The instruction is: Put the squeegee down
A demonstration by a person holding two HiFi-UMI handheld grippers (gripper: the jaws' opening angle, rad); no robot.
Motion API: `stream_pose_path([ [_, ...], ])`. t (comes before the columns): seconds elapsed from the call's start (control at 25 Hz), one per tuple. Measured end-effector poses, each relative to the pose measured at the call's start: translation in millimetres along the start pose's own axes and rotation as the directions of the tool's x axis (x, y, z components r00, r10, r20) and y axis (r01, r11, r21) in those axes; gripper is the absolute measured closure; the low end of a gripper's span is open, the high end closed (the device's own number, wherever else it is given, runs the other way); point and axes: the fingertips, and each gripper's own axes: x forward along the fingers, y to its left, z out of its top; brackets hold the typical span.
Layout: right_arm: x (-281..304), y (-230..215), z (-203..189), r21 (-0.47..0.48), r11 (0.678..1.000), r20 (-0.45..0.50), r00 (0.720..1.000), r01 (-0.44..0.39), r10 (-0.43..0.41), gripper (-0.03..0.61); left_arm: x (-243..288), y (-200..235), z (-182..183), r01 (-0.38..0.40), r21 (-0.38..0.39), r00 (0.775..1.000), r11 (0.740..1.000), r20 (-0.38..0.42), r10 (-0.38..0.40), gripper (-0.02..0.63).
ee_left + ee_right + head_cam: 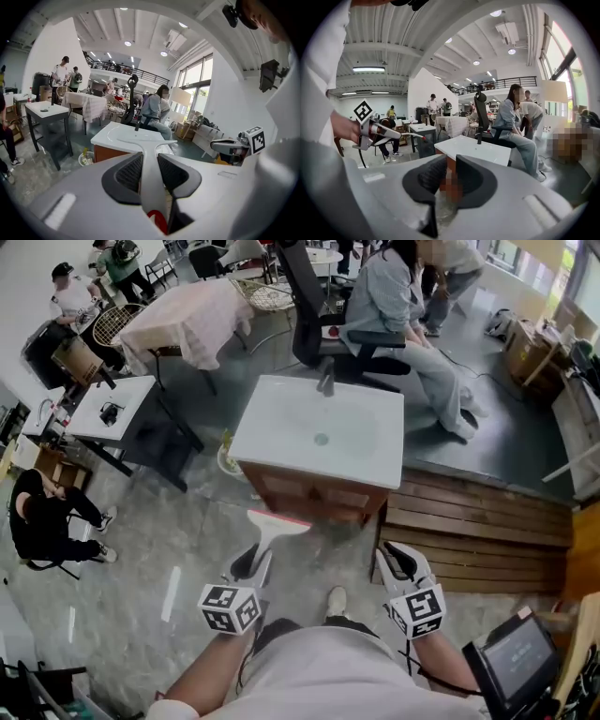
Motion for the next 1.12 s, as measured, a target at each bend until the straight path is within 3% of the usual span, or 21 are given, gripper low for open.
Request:
stream_pose_path([
  [0.44,78,-80,-8,0.042,0.999,-0.06,0.998,-0.019,0.021,0.532,135,71,63,-0.112,-0.008,0.993,0.994,0.031,0.112,0.503],
  [0.84,166,-145,25,0.1,0.985,-0.122,0.985,0.138,-0.125,0.533,272,182,110,-0.108,-0.011,0.994,0.994,-0.015,0.108,0.503],
  [1.12,249,-164,51,0.165,0.963,-0.158,0.97,0.212,-0.187,0.533,375,265,149,-0.097,0.022,0.995,0.995,-0.033,0.097,0.503],
])
